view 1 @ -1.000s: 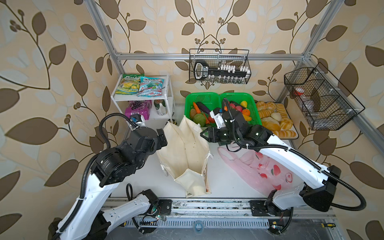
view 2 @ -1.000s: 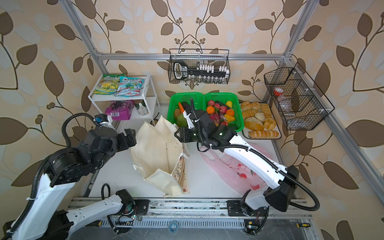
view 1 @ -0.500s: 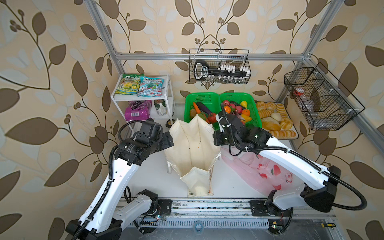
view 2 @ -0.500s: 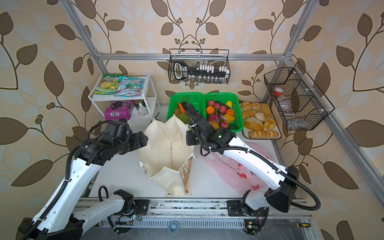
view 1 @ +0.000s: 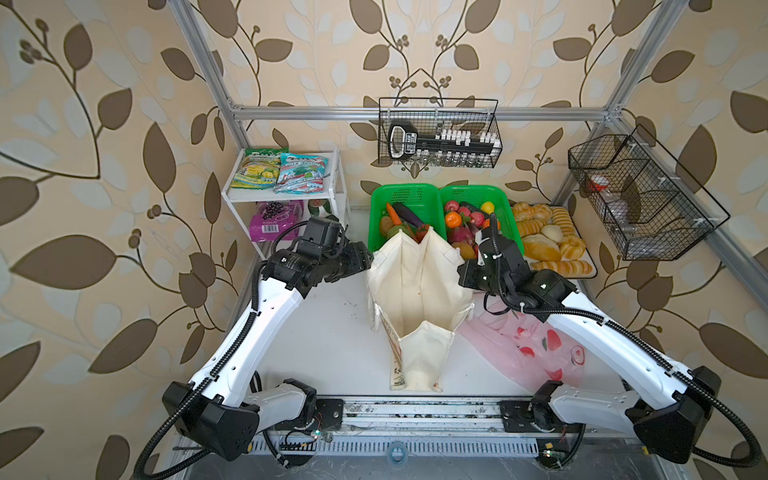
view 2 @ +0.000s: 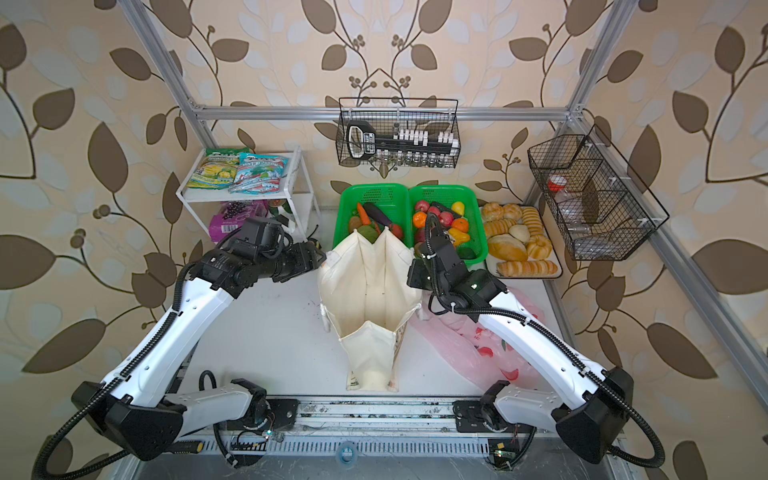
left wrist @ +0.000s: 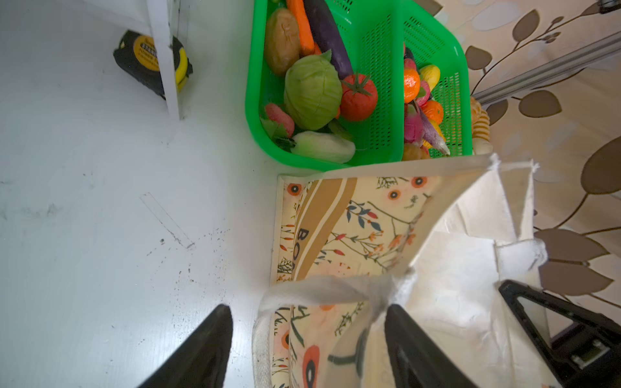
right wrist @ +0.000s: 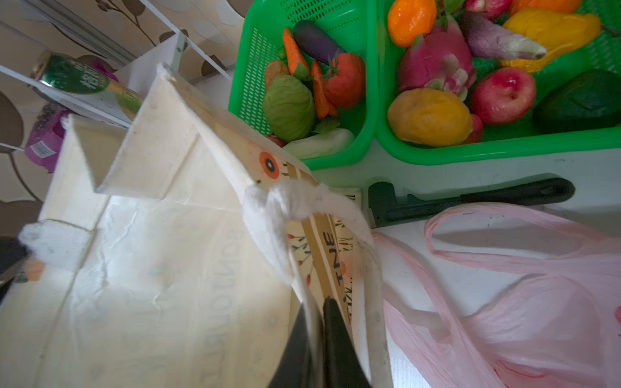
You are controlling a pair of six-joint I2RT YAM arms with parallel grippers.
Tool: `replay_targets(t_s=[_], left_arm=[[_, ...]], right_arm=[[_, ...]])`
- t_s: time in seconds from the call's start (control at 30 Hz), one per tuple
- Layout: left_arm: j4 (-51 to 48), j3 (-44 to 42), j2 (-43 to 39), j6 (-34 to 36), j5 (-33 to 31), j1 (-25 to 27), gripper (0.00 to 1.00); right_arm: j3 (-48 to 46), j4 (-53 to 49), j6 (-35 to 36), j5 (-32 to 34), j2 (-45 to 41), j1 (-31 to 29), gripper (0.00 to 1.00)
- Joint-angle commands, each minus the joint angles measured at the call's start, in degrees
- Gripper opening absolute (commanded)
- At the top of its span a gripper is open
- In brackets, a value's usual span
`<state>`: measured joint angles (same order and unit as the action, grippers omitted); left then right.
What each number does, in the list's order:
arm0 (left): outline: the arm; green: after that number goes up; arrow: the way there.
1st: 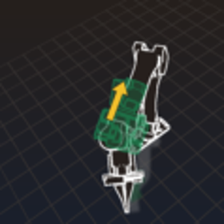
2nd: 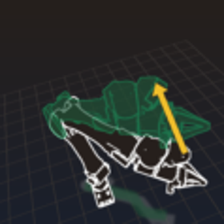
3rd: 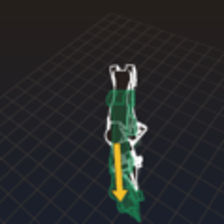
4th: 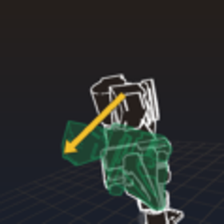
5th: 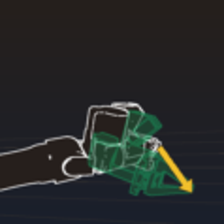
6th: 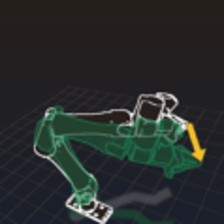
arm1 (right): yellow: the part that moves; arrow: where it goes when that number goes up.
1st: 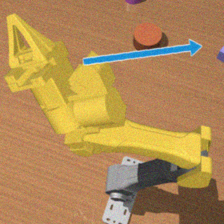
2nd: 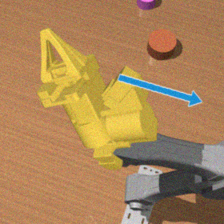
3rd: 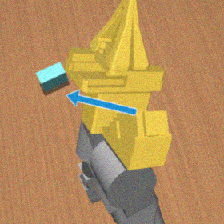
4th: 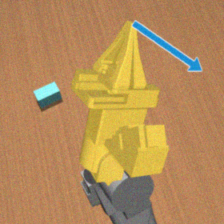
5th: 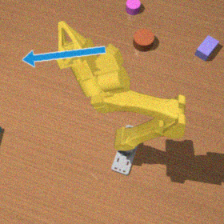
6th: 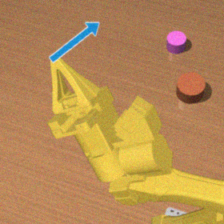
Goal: Place the mixed food into the grocery bags and tie them
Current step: 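Grasp the tote bag's other edge with the right gripper, holding it open with both, then release the bag and grasp the green beer can on the shelf with the left gripper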
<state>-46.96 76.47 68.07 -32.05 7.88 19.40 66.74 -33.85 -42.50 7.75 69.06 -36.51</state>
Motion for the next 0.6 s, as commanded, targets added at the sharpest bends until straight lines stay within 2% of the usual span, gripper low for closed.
replay_targets(t_s=[0.0, 0.03, 0.13, 0.2, 0.33, 0.43, 0.5, 0.57], left_arm=[[-1.4, 4.1, -5.1, 4.7, -10.0, -0.4, 0.77], [-2.1, 4.7, -5.8, 6.0, -12.6, -0.4, 0.78], [-3.6, 7.2, -7.1, 10.9, -19.7, -0.8, 0.8], [-4.9, 9.2, -6.9, 13.1, -24.6, -1.4, 0.81], [-5.6, 11.4, -5.2, 16.7, -26.9, -5.3, 0.81], [-4.6, 11.9, -3.8, 17.6, -21.3, -11.3, 0.81], [-2.0, 10.8, -3.0, 17.8, -13.1, -16.9, 0.8], [1.1, 9.1, -2.5, 17.8, -6.4, -20.3, 0.8]], right_arm=[[0.5, 3.4, 0.7, -6.0, -0.1, 0.2, 0.24], [0.5, 3.6, 0.8, -6.9, -0.3, 0.1, 0.3], [0.3, 4.2, 1.1, -9.2, -0.8, -0.2, 0.3], [0.9, 3.6, 1.1, -9.9, -1.2, -0.4, 0.4], [1.4, 1.9, 0.8, -7.1, -3.7, -0.6, 0.48], [0.6, 1.6, 0.8, -4.8, -6.3, -0.4, 0.53], [-0.5, 1.8, 0.8, -4.3, -7.6, 0.0, 0.54], [-1.3, 1.8, 0.6, -4.4, -8.5, 0.4, 0.54]])
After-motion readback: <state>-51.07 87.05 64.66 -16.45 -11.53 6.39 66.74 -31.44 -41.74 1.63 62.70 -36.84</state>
